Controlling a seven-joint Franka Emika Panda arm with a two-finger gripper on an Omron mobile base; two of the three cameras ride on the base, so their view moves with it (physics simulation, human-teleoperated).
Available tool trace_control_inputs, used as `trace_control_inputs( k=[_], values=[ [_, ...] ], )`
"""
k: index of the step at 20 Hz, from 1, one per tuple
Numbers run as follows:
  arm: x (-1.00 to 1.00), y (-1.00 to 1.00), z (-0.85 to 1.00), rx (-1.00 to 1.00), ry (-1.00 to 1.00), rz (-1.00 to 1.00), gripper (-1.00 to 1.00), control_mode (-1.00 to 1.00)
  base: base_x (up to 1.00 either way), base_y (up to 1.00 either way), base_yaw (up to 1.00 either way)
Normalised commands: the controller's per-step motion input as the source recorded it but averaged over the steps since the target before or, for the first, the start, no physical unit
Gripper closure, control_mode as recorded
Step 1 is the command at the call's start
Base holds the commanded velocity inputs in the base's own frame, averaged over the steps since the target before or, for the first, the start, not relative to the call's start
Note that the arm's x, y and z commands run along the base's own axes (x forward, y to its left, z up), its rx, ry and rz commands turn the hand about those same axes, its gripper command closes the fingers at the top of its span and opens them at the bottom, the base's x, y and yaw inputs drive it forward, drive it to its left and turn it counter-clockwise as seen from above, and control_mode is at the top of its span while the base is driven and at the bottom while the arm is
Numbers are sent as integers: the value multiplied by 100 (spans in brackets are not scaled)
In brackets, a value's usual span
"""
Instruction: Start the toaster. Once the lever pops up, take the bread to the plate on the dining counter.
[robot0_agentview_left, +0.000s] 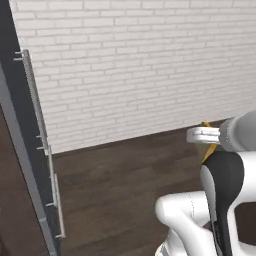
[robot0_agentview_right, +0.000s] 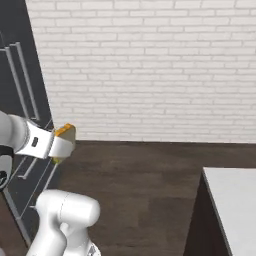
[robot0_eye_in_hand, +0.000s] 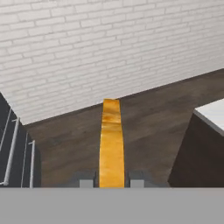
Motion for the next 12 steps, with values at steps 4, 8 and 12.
trace_control_inputs(
  k=[4,8,12],
  values=[
    [0,0,0,0,0,0,100,100,100,-11,-16],
    [0,0,0,0,0,0,100,100,100,0,0],
    [0,0,0,0,0,0,100,100,100,-1,-3]
  ],
)
